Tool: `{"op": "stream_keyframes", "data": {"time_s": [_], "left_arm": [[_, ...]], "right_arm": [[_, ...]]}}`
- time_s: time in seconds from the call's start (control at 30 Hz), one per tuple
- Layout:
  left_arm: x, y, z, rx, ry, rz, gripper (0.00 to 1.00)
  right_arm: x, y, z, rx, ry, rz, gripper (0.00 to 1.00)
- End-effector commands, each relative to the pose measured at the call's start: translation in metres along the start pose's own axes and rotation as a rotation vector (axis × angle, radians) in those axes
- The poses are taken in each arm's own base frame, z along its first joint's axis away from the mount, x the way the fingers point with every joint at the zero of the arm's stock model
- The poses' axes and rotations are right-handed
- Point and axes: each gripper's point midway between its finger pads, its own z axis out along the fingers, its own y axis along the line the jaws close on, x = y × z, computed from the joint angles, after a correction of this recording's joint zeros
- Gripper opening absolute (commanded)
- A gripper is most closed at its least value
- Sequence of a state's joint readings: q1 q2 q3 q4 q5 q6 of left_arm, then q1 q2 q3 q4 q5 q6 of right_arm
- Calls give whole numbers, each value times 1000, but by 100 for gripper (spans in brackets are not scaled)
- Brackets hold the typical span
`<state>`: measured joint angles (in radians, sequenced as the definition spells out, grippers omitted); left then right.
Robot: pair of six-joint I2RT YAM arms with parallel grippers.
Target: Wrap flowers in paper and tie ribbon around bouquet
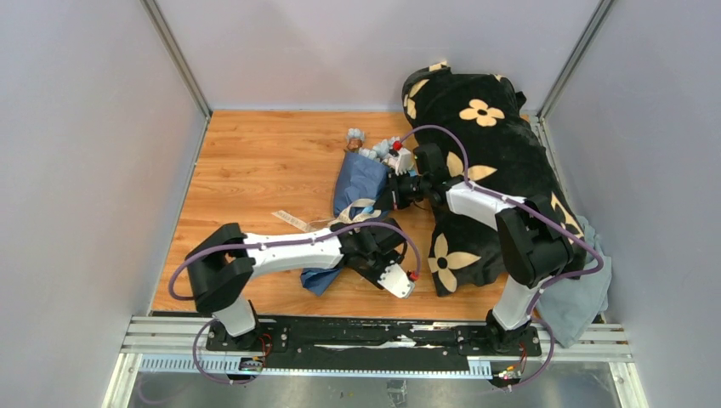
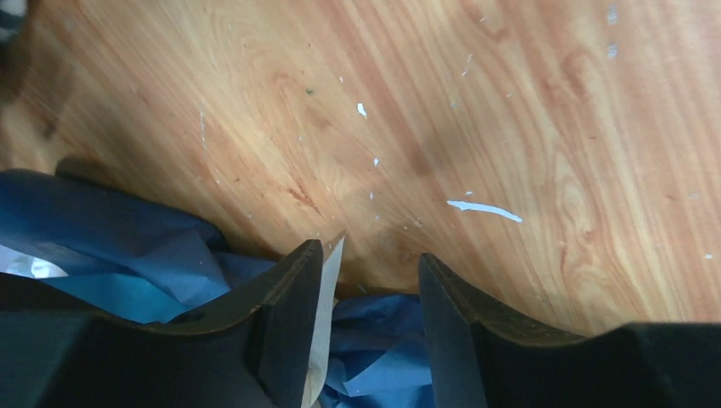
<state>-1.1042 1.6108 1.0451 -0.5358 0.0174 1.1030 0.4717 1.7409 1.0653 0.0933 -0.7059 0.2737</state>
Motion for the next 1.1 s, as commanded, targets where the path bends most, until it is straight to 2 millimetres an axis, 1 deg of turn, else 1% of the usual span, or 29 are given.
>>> {"op": "stream_keyframes", "data": {"time_s": [0.0,0.1,0.2,0.3,0.37,0.4,0.5,0.57,0.6,0.63,0.7,0.8,0.83,0.9,0.93,0.97,1.0,1.03,1.07], "left_arm": [[28,15,-2,-46,252,29,55],[41,24,6,-66,409,47,55],[48,22,8,-20,518,38,54],[51,15,6,4,583,88,55],[52,7,10,25,607,131,56],[51,6,13,28,614,133,56],[57,11,16,14,665,155,55],[57,14,18,0,658,180,54],[58,14,17,-6,657,190,51],[57,17,17,-25,648,201,44],[53,25,15,-65,629,201,27],[45,37,8,-114,589,166,5],[42,42,4,-135,571,145,0],[35,48,-7,-149,520,96,0],[27,54,-16,-153,474,57,0],[24,49,-20,-123,445,21,0],[14,54,-27,-117,392,-28,0],[13,50,-31,-93,373,-63,0],[7,50,-37,-73,333,-115,0]], "right_arm": [[10,0,4,-5,29,-12,2],[10,1,4,-8,24,-17,2],[13,1,3,-14,24,-15,1],[17,2,2,-21,22,-15,2],[19,2,2,-22,24,-14,1],[19,2,2,-25,25,-13,1],[20,4,1,-31,22,-15,1],[19,4,1,-32,20,-19,1],[19,5,1,-34,20,-20,1],[20,4,1,-33,22,-20,1],[21,3,2,-32,28,-20,1],[22,2,1,-29,31,-18,1],[23,2,1,-29,34,-17,1],[24,3,0,-25,34,-19,0],[24,2,-1,-22,35,-19,0],[26,2,-1,-19,36,-21,0],[27,2,-2,-17,38,-21,0],[27,1,-2,-14,40,-21,0],[28,1,-2,-12,41,-22,0]]}}
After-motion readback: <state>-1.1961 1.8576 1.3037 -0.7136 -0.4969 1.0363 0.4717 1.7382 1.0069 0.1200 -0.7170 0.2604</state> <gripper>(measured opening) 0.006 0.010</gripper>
